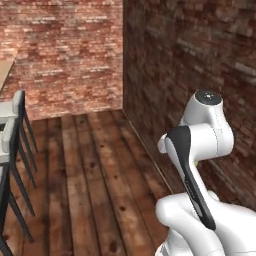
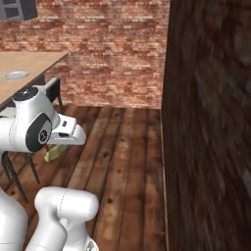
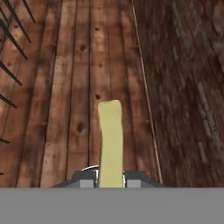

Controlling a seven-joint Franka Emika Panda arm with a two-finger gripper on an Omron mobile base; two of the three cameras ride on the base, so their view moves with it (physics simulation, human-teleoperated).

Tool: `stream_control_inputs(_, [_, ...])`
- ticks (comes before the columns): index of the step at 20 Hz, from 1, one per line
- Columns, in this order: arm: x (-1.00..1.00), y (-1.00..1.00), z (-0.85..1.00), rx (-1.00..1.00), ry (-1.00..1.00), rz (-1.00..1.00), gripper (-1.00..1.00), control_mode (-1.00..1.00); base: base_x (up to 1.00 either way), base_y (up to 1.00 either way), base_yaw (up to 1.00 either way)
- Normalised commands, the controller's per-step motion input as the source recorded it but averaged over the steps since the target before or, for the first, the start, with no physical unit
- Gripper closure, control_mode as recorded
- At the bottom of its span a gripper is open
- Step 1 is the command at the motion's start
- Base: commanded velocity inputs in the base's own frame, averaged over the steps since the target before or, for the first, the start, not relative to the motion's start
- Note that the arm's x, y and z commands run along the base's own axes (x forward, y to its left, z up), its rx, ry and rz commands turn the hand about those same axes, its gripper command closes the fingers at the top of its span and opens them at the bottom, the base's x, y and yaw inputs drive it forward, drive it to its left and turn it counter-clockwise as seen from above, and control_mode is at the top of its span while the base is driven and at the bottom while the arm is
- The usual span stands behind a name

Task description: Retrieve the butter from the fridge and place it on a plate on the dining table. Then retrieve the butter knife by the fridge and place it near the plate.

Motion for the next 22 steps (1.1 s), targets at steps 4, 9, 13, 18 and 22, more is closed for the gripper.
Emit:
stream_control_inputs(4, [0.0,0.0,0.0,0.0,0.0,0.0,1.0,1.0,1.0,0.0,0.09])
stream_control_inputs(9, [0.0,0.0,0.0,0.0,0.0,0.0,1.0,1.0,1.0,0.0,0.15])
stream_control_inputs(13, [0.0,0.0,0.0,0.0,0.0,0.0,1.0,1.0,1.0,0.0,0.19])
stream_control_inputs(18, [0.0,0.0,0.0,0.0,0.0,0.0,1.0,1.0,1.0,0.0,0.2])
stream_control_inputs(22, [0.0,0.0,0.0,0.0,0.0,0.0,1.0,1.0,1.0,0.0,0.21])
